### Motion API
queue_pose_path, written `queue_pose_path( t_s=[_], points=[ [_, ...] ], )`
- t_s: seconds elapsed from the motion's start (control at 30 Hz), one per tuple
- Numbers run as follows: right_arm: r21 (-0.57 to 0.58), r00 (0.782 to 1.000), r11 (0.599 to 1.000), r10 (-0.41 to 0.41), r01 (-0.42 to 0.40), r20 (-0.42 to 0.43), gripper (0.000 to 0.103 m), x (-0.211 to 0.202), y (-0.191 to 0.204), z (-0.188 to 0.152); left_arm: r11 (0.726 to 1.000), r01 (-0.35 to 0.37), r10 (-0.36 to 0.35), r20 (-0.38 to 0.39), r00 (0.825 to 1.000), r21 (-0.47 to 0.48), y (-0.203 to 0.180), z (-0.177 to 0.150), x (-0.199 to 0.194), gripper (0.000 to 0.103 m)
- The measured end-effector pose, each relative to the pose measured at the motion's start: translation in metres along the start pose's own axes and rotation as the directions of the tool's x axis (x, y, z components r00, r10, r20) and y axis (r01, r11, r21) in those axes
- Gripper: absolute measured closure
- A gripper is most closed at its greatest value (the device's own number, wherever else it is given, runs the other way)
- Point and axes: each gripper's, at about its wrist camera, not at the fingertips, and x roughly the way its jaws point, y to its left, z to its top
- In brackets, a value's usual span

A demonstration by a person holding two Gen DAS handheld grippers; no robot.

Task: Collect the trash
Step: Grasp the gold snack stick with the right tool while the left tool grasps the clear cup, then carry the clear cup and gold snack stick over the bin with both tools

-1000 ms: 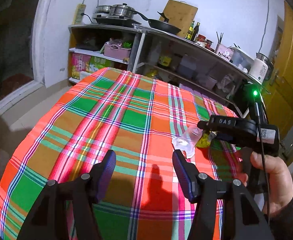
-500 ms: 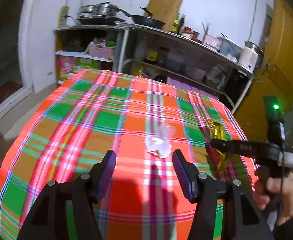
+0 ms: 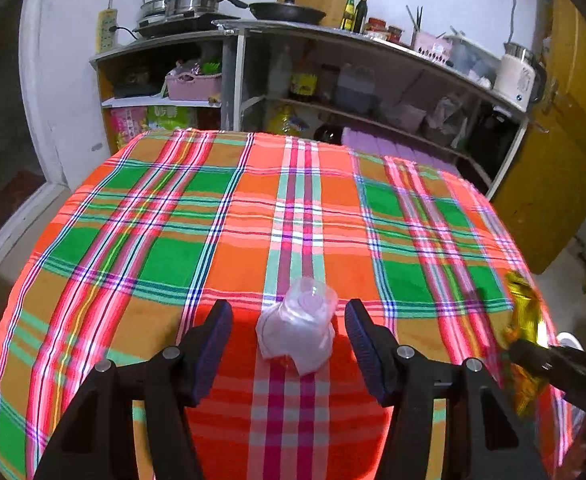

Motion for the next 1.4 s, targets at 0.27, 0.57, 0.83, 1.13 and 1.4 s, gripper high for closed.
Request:
queue_pose_path(
  t_s=[0.27,0.57,0.83,1.13,1.4],
  points=[
    [0.007,1.0,1.0,0.01,-0.01,0.021,0.091,-0.012,-0.017,-0.007,0.999,-0.009,0.01,0.026,1.0,-0.036,-0.001,-0.001,0.004,0.071],
    [0.016,0.997,1.0,-0.006,0.005,0.072,0.091,-0.049,-0.027,-0.023,0.997,0.062,-0.064,0.063,0.996,0.039,-0.047,-0.014,-0.037,0.071],
    [0.03,0.993,0.999,-0.032,0.029,0.117,0.091,-0.093,-0.036,-0.046,0.983,0.144,-0.154,0.083,0.985,0.114,-0.099,-0.041,-0.087,0.071],
    [0.068,0.981,0.996,-0.076,0.065,0.176,0.091,-0.15,-0.051,-0.078,0.95,0.227,-0.246,0.063,0.967,0.216,-0.159,-0.071,-0.127,0.071],
    [0.115,0.971,0.989,-0.111,0.088,0.212,0.091,-0.186,-0.07,-0.102,0.918,0.279,-0.302,0.042,0.952,0.282,-0.202,-0.091,-0.147,0.071]
  ],
)
